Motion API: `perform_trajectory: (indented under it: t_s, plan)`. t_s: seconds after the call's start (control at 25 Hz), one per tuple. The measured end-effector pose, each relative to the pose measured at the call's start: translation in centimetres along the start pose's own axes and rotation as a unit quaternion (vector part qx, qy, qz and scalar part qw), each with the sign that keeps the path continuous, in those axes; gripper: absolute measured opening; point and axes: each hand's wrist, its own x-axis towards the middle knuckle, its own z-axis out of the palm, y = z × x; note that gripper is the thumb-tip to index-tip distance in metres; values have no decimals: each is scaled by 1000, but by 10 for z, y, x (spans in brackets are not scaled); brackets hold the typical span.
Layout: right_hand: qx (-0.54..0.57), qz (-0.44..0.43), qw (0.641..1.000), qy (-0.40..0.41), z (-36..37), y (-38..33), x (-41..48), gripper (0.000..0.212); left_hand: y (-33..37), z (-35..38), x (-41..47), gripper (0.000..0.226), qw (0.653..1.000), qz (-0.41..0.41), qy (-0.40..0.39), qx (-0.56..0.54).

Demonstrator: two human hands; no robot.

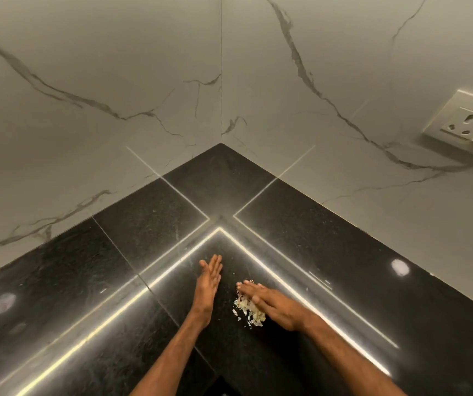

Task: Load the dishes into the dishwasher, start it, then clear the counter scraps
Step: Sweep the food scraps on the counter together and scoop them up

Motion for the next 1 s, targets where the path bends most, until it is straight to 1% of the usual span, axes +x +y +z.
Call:
perform_trajectory:
  t_s: [0.04, 0.08, 0.12, 0.2, 0.24, 0.32, 0.36, 0.4, 0.44, 0.52, 0.6, 0.68, 0.76, 0.84, 1.0]
  plan:
    - [52, 31, 996, 63, 1, 6, -12, 52, -1, 0, 0, 86, 1000, 6, -7, 12]
    - [71, 64, 987, 126, 4, 12, -21, 53, -2, 0, -2, 88, 1000, 14, -16, 20]
    - [44, 91, 981, 166, 9, 14, -28, 56, -3, 1, -3, 93, 999, 21, -24, 24]
    - [-87, 113, 974, 175, 33, 9, -28, 70, -5, 3, -4, 104, 998, 27, -47, 30]
    - [-128, 107, 971, 172, 47, 2, -20, 80, -6, 6, -3, 103, 997, 25, -60, 32]
    - [-164, 94, 966, 175, 69, -13, 4, 97, -8, 8, 0, 90, 997, 15, -68, 20]
    - [-177, 94, 963, 179, 73, -19, 15, 99, -9, 7, 1, 84, 998, 7, -58, 0]
    - [-185, 92, 961, 183, 74, -23, 25, 95, -10, 4, 1, 81, 999, -1, -42, -29]
    - [-191, 87, 960, 186, 72, -28, 31, 86, -10, 0, 1, 80, 998, -10, -25, -64]
    - [-191, 68, 958, 204, 71, -32, 34, 61, -10, -10, 1, 83, 989, -30, -4, -145]
    - [-176, 35, 949, 258, 72, -32, 29, 37, -9, -15, 3, 89, 977, -46, 1, -208]
    - [-191, 17, 935, 297, 70, -32, 22, 24, -6, -15, 3, 92, 971, -51, 1, -235]
    - [-205, 8, 935, 290, 67, -33, 13, 23, -6, -14, 1, 92, 966, -53, 7, -253]
    - [-227, -2, 938, 263, 67, -33, -1, 30, -8, -14, -1, 88, 962, -54, 15, -269]
    - [-238, 29, 958, 156, 73, -25, -33, 53, -11, -10, -8, 85, 954, -55, 24, -293]
